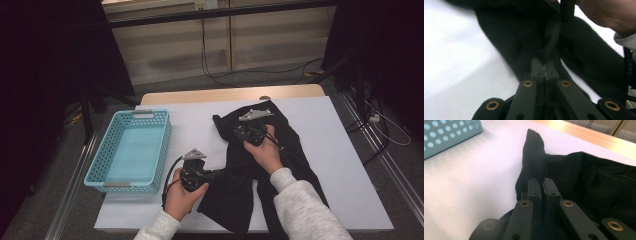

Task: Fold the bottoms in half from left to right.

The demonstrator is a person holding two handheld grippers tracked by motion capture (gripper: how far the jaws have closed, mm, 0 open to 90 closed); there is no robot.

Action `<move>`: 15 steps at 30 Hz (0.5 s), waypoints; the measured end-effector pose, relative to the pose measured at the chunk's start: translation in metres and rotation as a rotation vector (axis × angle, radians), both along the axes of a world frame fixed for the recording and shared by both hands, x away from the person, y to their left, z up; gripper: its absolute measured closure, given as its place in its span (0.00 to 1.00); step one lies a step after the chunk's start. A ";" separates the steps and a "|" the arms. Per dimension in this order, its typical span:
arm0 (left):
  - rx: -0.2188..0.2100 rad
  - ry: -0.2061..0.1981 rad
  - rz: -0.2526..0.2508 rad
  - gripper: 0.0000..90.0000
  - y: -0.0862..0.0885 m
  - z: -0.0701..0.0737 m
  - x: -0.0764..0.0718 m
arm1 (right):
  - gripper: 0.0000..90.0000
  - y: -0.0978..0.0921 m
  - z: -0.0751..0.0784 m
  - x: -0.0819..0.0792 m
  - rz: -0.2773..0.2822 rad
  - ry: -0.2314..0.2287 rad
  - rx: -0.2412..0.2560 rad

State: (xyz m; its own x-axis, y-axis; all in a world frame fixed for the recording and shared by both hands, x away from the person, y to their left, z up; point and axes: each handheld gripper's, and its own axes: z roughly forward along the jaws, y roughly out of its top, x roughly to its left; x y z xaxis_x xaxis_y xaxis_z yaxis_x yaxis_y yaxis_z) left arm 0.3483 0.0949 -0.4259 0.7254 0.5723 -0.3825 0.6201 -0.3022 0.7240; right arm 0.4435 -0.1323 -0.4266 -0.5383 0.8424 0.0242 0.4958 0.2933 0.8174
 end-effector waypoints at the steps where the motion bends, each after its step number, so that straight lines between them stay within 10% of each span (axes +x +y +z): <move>1: -0.005 -0.004 -0.006 0.99 -0.001 0.001 0.000 | 0.96 -0.002 0.001 0.000 -0.005 0.003 0.009; 9: -0.061 -0.004 -0.066 0.99 -0.027 0.016 -0.002 | 0.96 -0.031 0.020 -0.003 -0.061 -0.016 0.074; 15: -0.107 -0.067 -0.173 0.99 -0.076 0.046 -0.008 | 0.96 -0.097 0.049 0.013 -0.229 -0.065 0.074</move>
State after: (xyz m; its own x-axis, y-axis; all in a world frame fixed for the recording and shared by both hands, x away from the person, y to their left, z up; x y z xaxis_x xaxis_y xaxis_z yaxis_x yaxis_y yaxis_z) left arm 0.3407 0.0191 -0.3803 0.8351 0.3955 -0.3823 0.5153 -0.3193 0.7953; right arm 0.4567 -0.2292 -0.3780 -0.3364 0.9397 0.0615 0.4880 0.1181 0.8648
